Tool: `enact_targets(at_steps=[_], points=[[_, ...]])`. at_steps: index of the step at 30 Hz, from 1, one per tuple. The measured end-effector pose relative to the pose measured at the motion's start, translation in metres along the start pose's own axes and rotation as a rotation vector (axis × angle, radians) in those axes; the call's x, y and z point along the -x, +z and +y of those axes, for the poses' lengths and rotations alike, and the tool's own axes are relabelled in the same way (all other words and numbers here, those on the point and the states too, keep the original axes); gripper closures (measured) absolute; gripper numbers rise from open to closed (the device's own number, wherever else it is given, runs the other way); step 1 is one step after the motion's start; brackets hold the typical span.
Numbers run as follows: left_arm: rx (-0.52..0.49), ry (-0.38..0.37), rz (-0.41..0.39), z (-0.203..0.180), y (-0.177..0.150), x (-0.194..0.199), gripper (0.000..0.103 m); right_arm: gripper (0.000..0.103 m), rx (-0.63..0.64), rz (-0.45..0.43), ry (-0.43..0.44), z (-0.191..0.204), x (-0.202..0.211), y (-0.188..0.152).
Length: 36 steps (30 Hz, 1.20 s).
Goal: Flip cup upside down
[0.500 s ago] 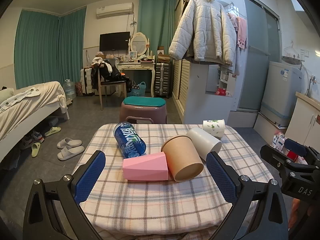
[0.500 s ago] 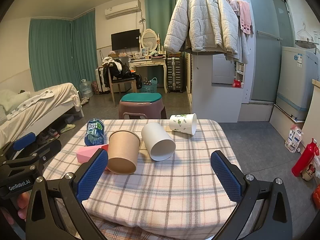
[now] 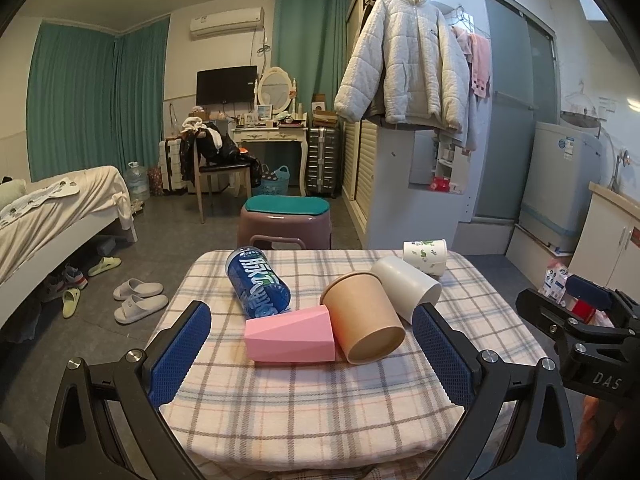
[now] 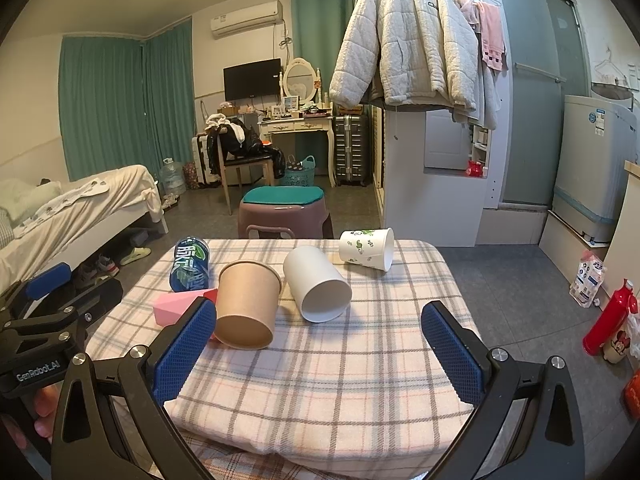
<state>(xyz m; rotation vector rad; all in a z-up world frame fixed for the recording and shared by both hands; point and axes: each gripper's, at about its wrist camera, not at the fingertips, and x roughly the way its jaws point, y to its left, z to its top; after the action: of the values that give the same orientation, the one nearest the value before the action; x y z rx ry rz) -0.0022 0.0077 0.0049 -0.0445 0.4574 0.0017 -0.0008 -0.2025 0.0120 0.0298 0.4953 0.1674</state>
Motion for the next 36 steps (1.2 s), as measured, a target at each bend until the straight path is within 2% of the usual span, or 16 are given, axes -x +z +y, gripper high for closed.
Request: enact_targets(at_steps=[36], points=[[0.002,-0.002,0.002,0.0021,0.0016,0.0022,0.0,0.0,-0.001,0.003,0.0,0.0001,-0.001,-0.0008]])
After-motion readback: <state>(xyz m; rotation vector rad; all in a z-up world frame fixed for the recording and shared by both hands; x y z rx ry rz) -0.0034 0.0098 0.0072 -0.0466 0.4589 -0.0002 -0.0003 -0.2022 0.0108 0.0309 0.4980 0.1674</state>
